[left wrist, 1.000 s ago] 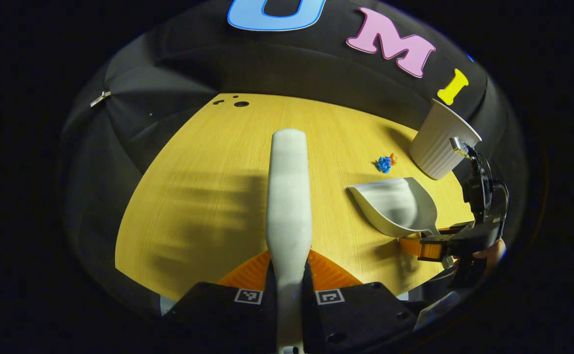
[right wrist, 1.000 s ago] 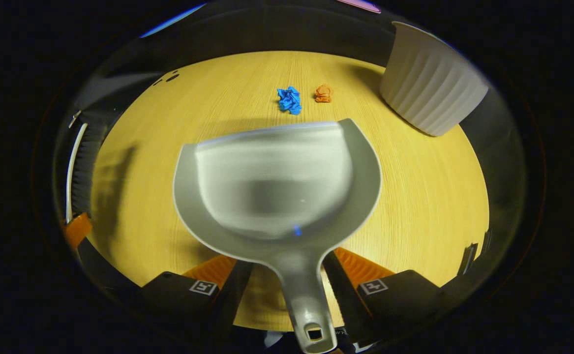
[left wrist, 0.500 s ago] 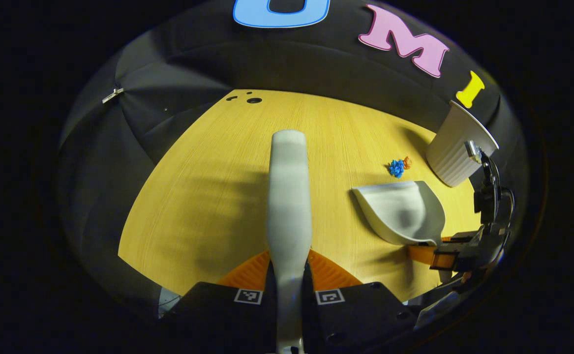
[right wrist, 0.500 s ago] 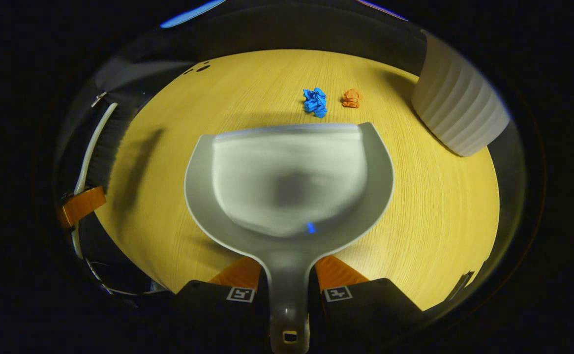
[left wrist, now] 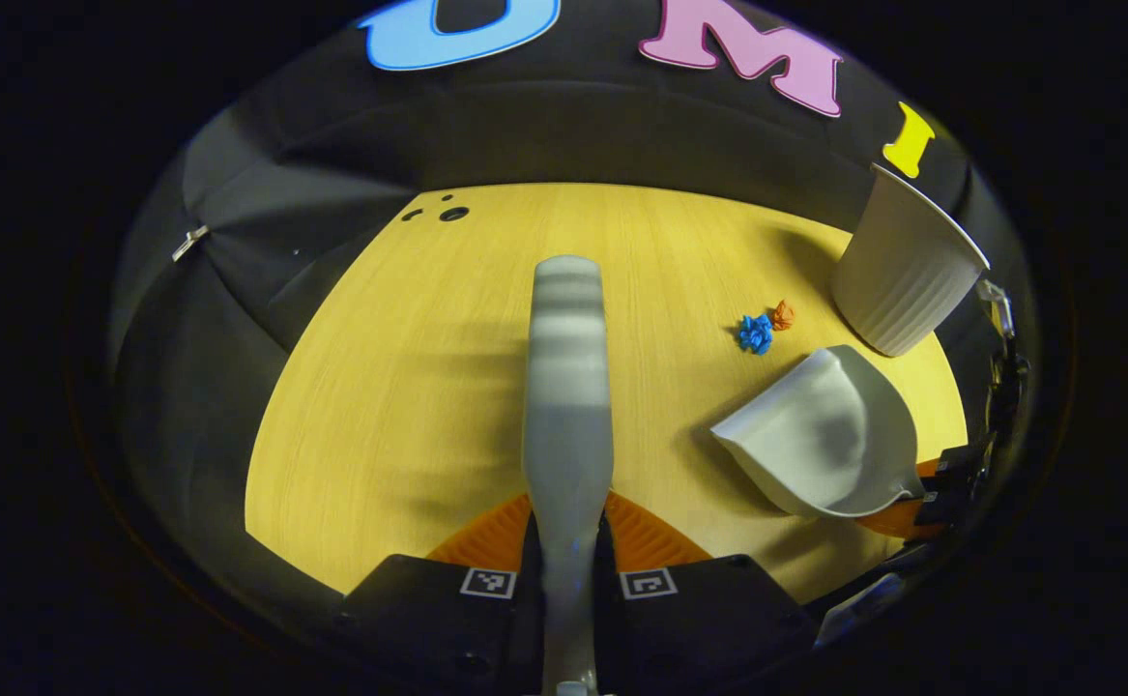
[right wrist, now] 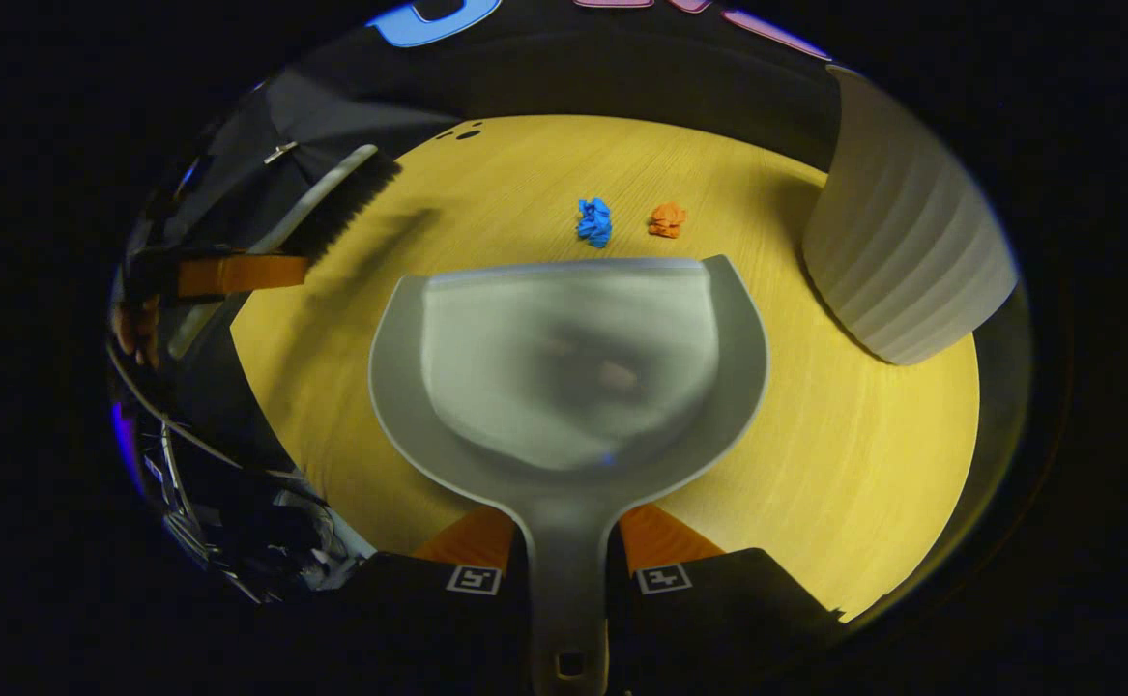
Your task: Pick up the small broom and dustpan from the desktop, sweep the trash into the dustpan with the broom, and then empty the trash into the garbage bin.
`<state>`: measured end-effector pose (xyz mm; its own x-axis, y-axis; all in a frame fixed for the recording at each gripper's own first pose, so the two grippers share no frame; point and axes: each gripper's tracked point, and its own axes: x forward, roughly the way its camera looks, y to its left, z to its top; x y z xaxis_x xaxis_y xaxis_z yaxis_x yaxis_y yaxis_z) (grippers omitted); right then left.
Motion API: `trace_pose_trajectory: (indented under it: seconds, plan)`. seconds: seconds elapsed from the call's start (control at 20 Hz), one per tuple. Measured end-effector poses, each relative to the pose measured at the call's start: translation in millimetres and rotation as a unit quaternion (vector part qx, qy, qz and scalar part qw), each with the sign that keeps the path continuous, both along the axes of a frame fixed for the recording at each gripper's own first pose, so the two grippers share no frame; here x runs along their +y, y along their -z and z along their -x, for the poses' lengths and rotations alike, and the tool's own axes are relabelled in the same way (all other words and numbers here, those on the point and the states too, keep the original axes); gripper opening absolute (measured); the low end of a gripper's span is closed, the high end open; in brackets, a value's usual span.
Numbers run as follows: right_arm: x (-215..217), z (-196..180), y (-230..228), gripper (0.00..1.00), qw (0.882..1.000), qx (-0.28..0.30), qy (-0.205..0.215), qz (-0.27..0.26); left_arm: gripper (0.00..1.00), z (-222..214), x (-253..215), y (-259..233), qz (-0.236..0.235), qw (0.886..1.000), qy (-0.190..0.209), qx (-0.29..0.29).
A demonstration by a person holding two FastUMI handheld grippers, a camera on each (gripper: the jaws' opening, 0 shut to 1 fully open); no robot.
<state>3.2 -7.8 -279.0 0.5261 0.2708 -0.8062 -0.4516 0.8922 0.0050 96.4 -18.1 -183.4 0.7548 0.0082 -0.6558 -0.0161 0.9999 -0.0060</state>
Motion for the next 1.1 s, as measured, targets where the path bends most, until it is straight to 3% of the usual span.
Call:
trace_pose_trajectory:
  seconds: [0.05, 0.1, 0.2, 0.35, 0.5, 0.7, 0.85, 1.1]
  plan:
    - [-11.8, 2.6, -5.2, 0.31, 1.0, -0.002, -0.004, -0.001, 0.25, -13.5, -11.2, -2.5, 0.004, 1.0, 0.006, -0.001]
    - [-23.6, 3.8, -5.6, 0.35, 1.0, -0.001, -0.006, -0.001, 0.22, -27.9, -19.2, -5.4, 0.001, 1.0, 0.013, -0.001]
    - [-48.0, 5.9, -3.5, 0.35, 1.0, 0.003, -0.003, 0.004, 0.25, -55.9, -34.6, -7.6, -0.015, 0.999, 0.041, -0.002]
    - [-75.9, 8.0, 5.2, 0.36, 1.0, 0.009, 0.006, 0.018, 0.25, -107.1, -63.2, -6.1, -0.07, 0.99, 0.123, 0.002]
    - [-85.3, 4.5, 16.4, 0.39, 1.0, 0.014, 0.009, 0.02, 0.22, -146.1, -92.5, -0.4, -0.103, 0.972, 0.211, 0.012]
    - [-88.6, 4.1, 23.3, 0.36, 0.999, 0.014, 0.002, 0.032, 0.26, -182.4, -102.0, 6.8, -0.177, 0.946, 0.271, 0.03]
    - [-85.2, 2.1, 26.2, 0.32, 0.999, 0.016, -0.004, 0.029, 0.27, -185.3, -112.6, 16.9, -0.212, 0.92, 0.326, 0.054]
    - [-88.9, -1.6, 29.3, 0.36, 0.999, 0.011, -0.024, 0.043, 0.27, -181.0, -137.0, 12.4, -0.247, 0.88, 0.401, 0.058]
